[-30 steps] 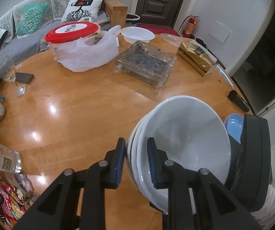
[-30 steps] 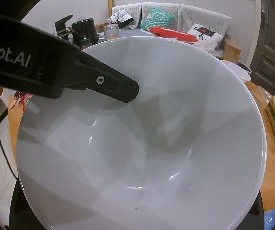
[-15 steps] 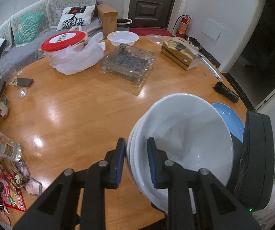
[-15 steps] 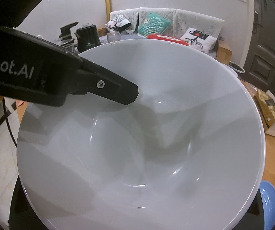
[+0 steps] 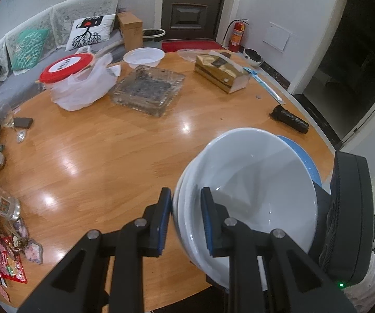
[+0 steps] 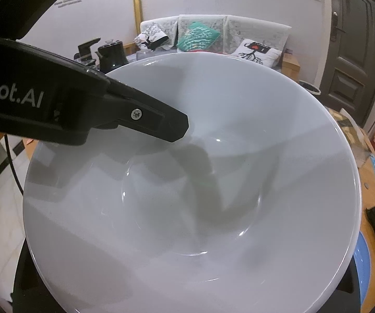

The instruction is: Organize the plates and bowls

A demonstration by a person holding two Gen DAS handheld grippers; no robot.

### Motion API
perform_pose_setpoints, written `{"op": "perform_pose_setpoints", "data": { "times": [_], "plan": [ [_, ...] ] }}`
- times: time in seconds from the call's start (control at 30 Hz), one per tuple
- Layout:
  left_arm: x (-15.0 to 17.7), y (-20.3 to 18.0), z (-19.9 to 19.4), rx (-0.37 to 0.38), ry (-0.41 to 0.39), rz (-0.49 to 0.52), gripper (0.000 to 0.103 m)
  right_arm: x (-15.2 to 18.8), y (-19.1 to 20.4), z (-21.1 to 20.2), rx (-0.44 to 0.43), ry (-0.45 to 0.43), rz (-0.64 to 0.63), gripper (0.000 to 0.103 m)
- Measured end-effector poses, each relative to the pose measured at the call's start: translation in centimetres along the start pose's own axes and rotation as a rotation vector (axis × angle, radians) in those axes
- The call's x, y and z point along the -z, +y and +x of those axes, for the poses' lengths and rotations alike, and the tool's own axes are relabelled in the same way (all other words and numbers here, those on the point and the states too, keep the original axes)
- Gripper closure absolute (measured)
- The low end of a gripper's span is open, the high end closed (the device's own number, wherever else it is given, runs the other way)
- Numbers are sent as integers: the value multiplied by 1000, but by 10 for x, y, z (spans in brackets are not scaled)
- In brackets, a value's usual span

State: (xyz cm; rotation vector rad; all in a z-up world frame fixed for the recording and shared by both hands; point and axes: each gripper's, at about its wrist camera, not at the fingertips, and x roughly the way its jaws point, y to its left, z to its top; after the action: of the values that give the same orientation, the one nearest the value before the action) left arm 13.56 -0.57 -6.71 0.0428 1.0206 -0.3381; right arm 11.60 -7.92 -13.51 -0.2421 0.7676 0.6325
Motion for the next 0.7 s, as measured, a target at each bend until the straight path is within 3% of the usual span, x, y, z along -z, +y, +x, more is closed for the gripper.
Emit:
{"op": "perform_pose_setpoints", "data": {
  "times": [0.7],
  "plan": [
    [-27,-81,40,63,41,84,84,44,-67,-41,69,20,74,1]
  ]
}}
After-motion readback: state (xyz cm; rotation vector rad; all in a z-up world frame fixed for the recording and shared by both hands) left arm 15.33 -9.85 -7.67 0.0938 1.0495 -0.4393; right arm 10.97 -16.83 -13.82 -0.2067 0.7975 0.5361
